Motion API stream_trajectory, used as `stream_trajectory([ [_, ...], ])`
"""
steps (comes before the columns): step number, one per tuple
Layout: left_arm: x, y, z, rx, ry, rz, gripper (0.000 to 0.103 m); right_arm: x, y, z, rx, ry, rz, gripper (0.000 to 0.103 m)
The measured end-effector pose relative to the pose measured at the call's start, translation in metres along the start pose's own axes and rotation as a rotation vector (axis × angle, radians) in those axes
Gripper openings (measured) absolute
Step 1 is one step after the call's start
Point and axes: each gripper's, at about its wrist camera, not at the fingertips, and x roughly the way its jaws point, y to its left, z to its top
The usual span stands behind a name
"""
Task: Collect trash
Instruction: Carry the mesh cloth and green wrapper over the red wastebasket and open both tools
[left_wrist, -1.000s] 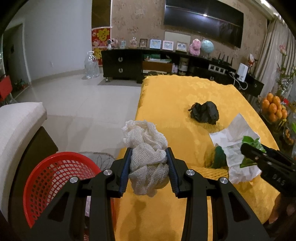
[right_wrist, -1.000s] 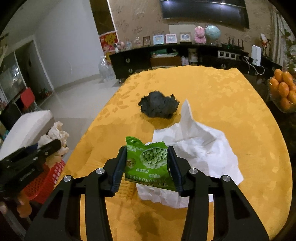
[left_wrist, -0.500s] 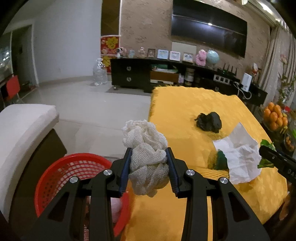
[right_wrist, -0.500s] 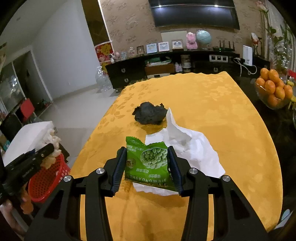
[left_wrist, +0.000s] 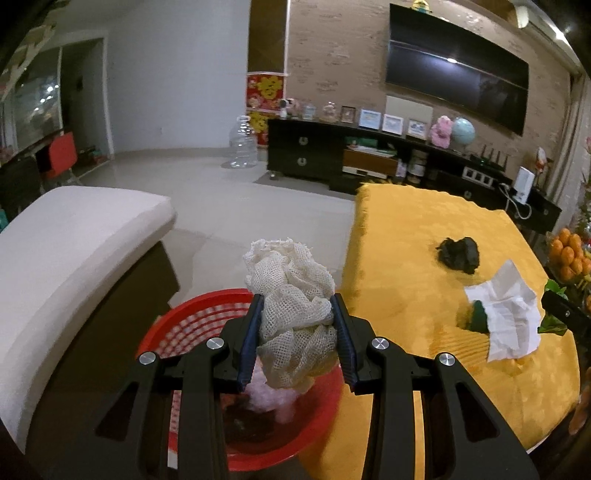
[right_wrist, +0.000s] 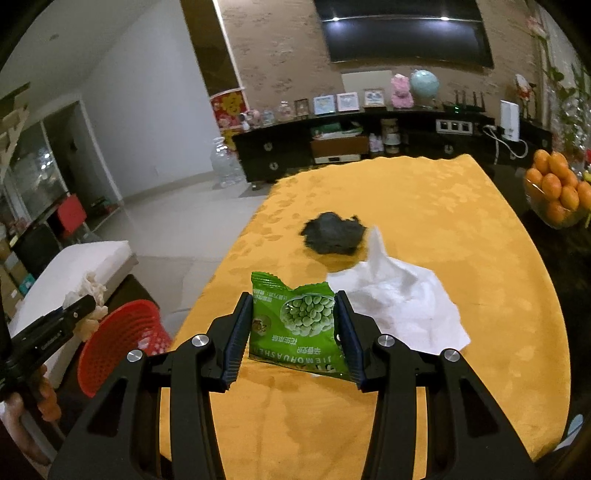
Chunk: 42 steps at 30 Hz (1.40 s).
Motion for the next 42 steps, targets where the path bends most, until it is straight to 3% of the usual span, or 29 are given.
stream_trajectory([
  [18, -0.022, 0.078, -0.010, -0.099, 0.012, 0.126, 0.035, 0.014, 0.105, 0.002, -0.166, 0.048, 0.183, 0.044],
  [35, 0.013, 0.096, -0.021, -0.140, 0.119, 0.147, 0.035, 0.081, 0.182, 0.000, -0.221, 0.196, 0.300, 0.044],
  [42, 0.019, 0.097, -0.023, -0.141, 0.143, 0.139, 0.035, 0.105, 0.196, -0.006, -0.205, 0.271, 0.338, 0.044],
])
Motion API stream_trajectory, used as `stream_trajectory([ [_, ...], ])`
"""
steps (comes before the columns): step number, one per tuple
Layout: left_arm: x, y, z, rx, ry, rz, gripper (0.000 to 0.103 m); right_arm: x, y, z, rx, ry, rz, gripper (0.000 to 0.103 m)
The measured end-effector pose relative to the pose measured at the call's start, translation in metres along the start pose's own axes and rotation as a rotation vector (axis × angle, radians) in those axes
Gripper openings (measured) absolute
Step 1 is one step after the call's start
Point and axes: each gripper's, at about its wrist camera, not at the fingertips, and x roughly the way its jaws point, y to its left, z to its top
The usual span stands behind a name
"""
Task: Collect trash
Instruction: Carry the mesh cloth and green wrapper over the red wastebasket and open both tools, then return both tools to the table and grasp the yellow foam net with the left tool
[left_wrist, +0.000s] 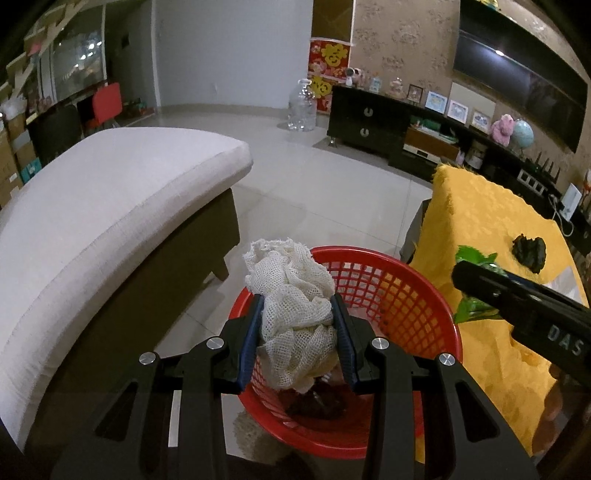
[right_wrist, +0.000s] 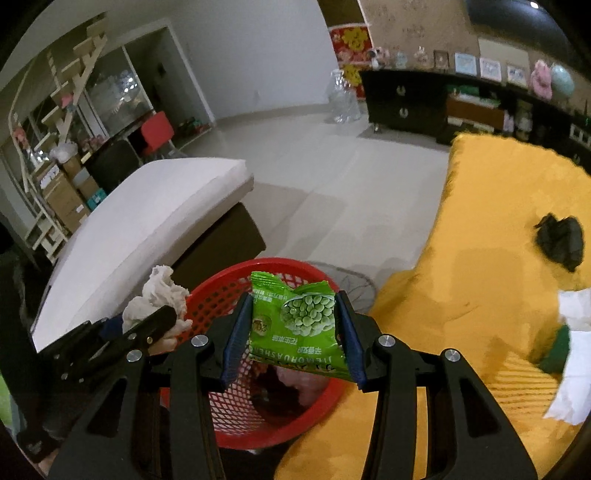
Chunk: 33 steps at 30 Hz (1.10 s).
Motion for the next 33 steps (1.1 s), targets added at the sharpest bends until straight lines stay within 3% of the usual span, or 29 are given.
stream_trajectory([
  [7, 0.003, -0.002, 0.000, 0.003, 0.015, -0.003, 0.038, 0.011, -0.003, 0.004, 0.039, 0.040, 0.042, 0.054],
  [10, 0.002, 0.001, 0.000, -0.013, 0.013, -0.004, 0.045, 0.009, -0.008, 0.002, 0.064, 0.043, 0.044, 0.061],
  [12, 0.001, 0.002, -0.001, -0.021, 0.007, -0.004, 0.058, 0.008, -0.013, 0.003, 0.079, 0.041, 0.042, 0.062],
  [15, -0.003, 0.003, -0.001, -0.026, -0.010, -0.006, 0.067, 0.003, -0.017, 0.002, 0.082, 0.029, 0.031, 0.062],
  [33, -0.013, -0.001, 0.000, -0.024, -0.061, -0.022, 0.074, -0.034, -0.031, -0.023, 0.037, -0.037, -0.078, 0.062],
])
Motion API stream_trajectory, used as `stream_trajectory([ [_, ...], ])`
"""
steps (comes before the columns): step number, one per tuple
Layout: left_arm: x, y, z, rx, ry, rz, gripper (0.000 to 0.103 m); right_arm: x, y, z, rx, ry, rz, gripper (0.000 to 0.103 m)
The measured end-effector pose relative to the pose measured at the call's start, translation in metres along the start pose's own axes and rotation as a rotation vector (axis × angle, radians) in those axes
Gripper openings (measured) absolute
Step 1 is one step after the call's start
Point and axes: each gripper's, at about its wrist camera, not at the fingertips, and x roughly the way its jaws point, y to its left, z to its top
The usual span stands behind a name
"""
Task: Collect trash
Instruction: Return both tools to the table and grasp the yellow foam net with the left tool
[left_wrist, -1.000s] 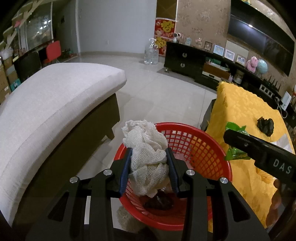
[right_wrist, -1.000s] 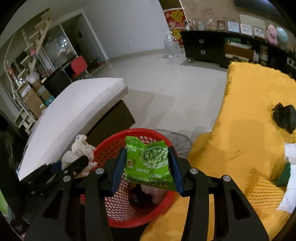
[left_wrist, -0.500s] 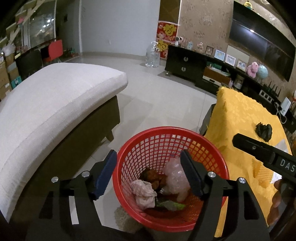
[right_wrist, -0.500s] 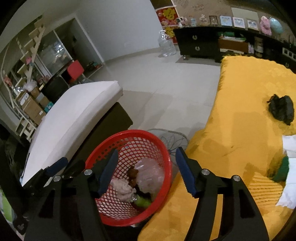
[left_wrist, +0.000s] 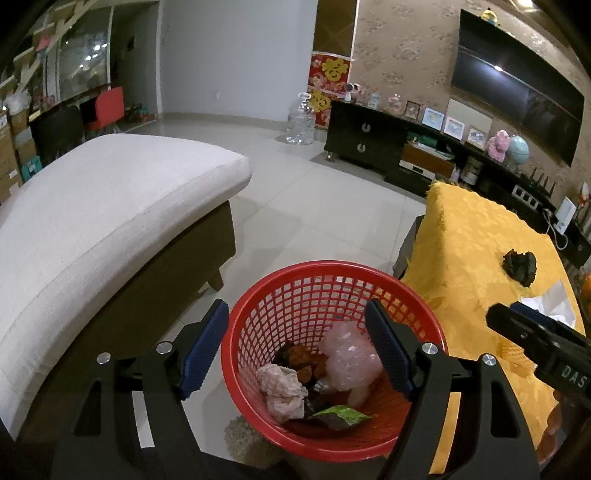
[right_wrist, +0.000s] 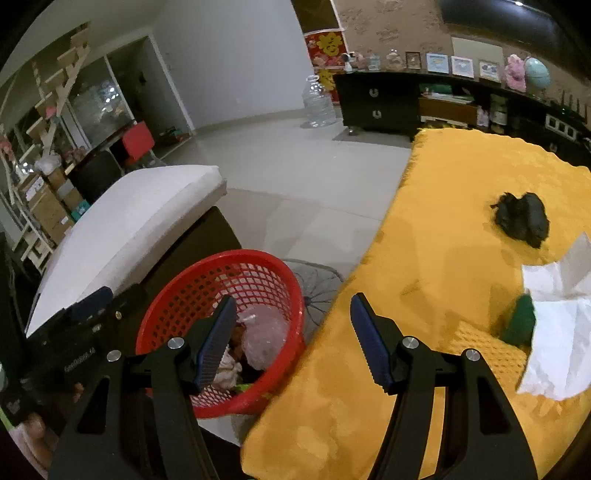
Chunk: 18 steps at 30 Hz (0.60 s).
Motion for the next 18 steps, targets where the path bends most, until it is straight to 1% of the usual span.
stream_trajectory([
  [7, -0.001, -0.005, -0.002, 0.014, -0.004, -0.003, 0.074, -0.027, -0.020, -0.011, 0.005, -0.038, -0.051, 0.063],
  [11, -0.002, -0.011, -0.002, 0.026, -0.004, -0.007, 0.074, -0.049, -0.041, -0.019, 0.004, -0.066, -0.095, 0.066],
  [14, -0.002, -0.016, -0.004, 0.041, -0.003, -0.013, 0.074, -0.066, -0.061, -0.028, 0.002, -0.078, -0.137, 0.069],
  [18, -0.002, -0.028, -0.006, 0.072, 0.002, -0.019, 0.074, -0.090, -0.090, -0.042, 0.005, -0.096, -0.216, 0.070],
])
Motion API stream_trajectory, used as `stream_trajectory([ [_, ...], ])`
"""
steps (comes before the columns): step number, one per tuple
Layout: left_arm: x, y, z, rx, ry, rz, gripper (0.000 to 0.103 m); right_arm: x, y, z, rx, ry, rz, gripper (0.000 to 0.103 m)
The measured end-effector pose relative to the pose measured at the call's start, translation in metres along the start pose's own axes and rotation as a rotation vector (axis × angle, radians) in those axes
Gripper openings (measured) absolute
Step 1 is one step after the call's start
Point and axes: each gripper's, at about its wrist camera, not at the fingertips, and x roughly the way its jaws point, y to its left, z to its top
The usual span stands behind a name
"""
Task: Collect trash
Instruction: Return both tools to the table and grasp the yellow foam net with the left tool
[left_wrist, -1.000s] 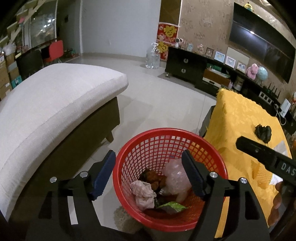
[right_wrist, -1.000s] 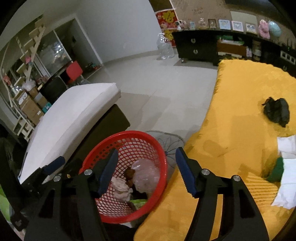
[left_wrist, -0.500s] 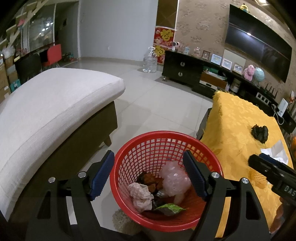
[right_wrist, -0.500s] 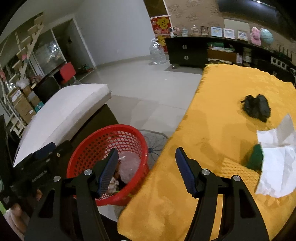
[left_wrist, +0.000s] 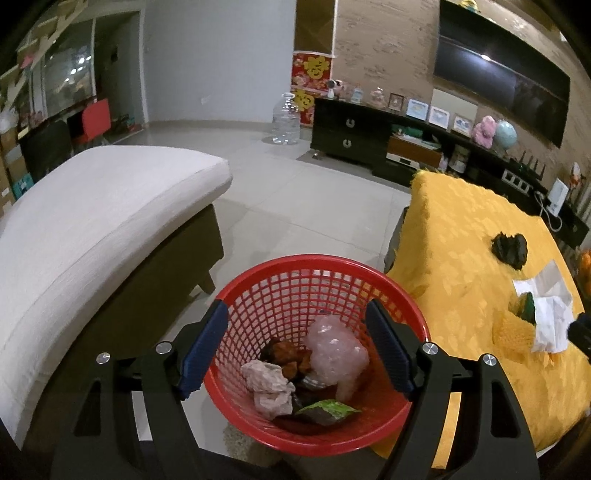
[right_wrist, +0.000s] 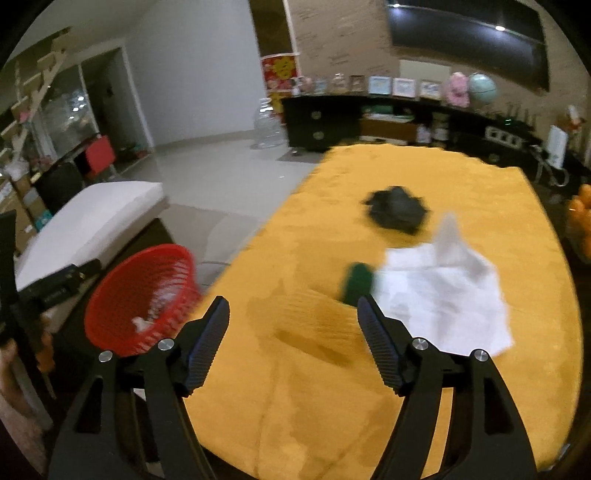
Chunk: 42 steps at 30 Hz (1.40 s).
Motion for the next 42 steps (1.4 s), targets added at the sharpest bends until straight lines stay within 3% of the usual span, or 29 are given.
stream_trajectory([
  [13, 0.003, -0.048, -0.007, 0.106, 0.028, -0.034, 0.074, -0.037, -0.079, -0.034, 0.090, -0.046, -0.173, 0.073],
  [18, -0.002, -0.081, -0.011, 0.180, 0.024, -0.077, 0.081, -0.039, -0.097, -0.044, 0.149, -0.041, -0.180, 0.073],
  [36, 0.023, -0.216, -0.025, 0.399, 0.106, -0.261, 0.082, -0.039, -0.124, -0.055, 0.227, -0.044, -0.188, 0.074],
  [42, 0.042, -0.250, -0.030, 0.457, 0.128, -0.292, 0.082, -0.036, -0.132, -0.057, 0.252, -0.036, -0.189, 0.074],
])
